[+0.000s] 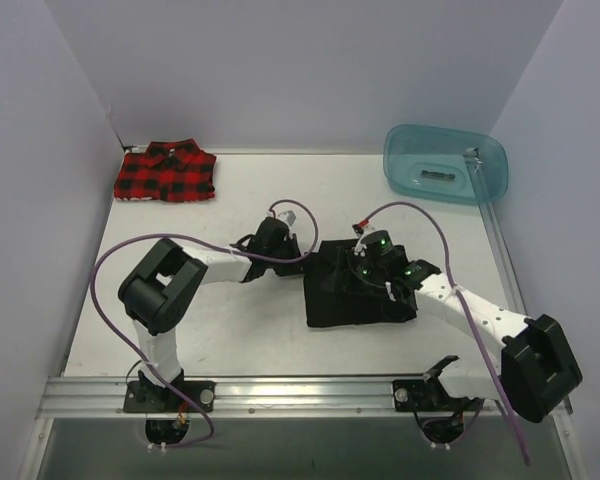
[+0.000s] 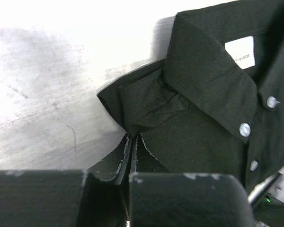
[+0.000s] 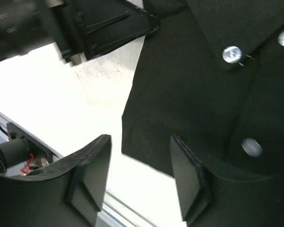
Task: Fold and stack the long sleeve shirts
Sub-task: Fold the shirt
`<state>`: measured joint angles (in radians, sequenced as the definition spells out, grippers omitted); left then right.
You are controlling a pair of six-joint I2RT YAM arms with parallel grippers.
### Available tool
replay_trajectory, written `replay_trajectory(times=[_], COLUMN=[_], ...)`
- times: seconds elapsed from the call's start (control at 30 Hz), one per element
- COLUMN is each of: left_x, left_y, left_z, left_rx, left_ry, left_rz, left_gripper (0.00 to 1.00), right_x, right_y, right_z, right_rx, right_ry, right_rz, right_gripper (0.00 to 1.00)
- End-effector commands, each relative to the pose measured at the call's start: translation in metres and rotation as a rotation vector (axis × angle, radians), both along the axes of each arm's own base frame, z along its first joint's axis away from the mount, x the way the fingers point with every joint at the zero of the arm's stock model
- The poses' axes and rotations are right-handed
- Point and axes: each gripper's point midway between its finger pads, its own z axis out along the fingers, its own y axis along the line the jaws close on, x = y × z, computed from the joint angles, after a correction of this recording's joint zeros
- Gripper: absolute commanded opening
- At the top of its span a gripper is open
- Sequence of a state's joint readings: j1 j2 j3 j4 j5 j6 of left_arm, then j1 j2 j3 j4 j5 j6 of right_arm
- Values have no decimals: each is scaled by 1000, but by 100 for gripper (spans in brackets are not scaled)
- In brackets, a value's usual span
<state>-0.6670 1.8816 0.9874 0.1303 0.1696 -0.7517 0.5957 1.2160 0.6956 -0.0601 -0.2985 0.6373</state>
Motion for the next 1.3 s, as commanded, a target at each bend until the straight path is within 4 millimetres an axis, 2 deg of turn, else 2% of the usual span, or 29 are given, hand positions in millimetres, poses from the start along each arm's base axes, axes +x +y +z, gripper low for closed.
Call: replay_trajectory(times=[0.0,0.03,0.07,0.13,0.27,0.33,0.37,0.43,0.5,0.53,0.63,0.67,0.7,0.73,0.77,0.83,0.87,0.9,0.93,0.97,1.0,1.03,1.07,1.1,1.13,1.17,1.2,1.23,1.27], left_x=[-15,-13,-19,-20,-23,-25,-20,-19,-9,-10,0,3,7,8,11,15,14,18,16,13,15,13,6,6,4,-3,-2,1,3], left_y=[18,22,28,30,42,50,59,73,92,100,124,130,135,138,140,146,146,148,144,143,147,143,130,119,110,91,78,66,54], left_z=[-18,-18,-25,-23,-29,-30,-30,-28,-23,-24,-19,-18,-11,-9,-2,17,27,49,61,70,91,100,107,123,128,132,127,133,135], left_rx=[-17,-32,-36,-71,-82,-101,-107,-108,-117,-111,-93,-72,-67,-50,-44,-17,-7,-10,-1,19,48,61,76,62,54,40,33,8,-14], left_ry=[57,63,83,97,120,134,135,134,118,120,104,107,92,80,67,15,9,-52,-89,-104,-152,-176,-198,-234,-244,-251,-245,-254,-268], left_rz=[11,27,33,40,71,94,123,158,207,216,259,272,278,272,274,281,280,291,276,274,302,290,265,248,234,187,166,156,139], left_gripper=[0,0,0,0,0,0,0,0,0,0,0,1,6,12,15,32,39,52,58,64,69,75,76,77,78,78,78,78,78], right_x=[12,8,10,4,-12,-17,-24,-23,-21,-12,0,5,13,15,16,28,25,26,35,30,27,29,31,29,33,35,36,34,41], right_y=[29,37,44,57,74,84,89,102,104,108,99,97,88,82,74,50,39,31,14,10,2,-5,-14,-20,-22,-24,-25,-25,-23], right_z=[-3,-7,-18,-29,-68,-76,-87,-80,-73,-61,-26,-7,2,22,27,39,49,51,53,62,54,53,55,47,48,49,52,46,50], right_rx=[123,137,137,141,108,102,81,97,72,75,44,64,70,93,101,118,148,161,174,212,219,230,258,267,291,313,354,371,395], right_ry=[-3,14,36,69,175,206,234,225,195,158,89,51,31,-6,-17,-41,-61,-64,-71,-78,-55,-55,-47,-28,-42,-43,-32,-21,-51], right_rz=[-7,14,18,51,53,79,101,145,173,182,196,196,174,172,163,111,105,95,49,61,48,31,10,-11,-21,-34,-46,-54,-53], right_gripper=[51,50,49,45,33,33,33,33,34,34,41,45,47,48,50,51,52,52,52,51,51,51,50,50,49,49,48,48,47])
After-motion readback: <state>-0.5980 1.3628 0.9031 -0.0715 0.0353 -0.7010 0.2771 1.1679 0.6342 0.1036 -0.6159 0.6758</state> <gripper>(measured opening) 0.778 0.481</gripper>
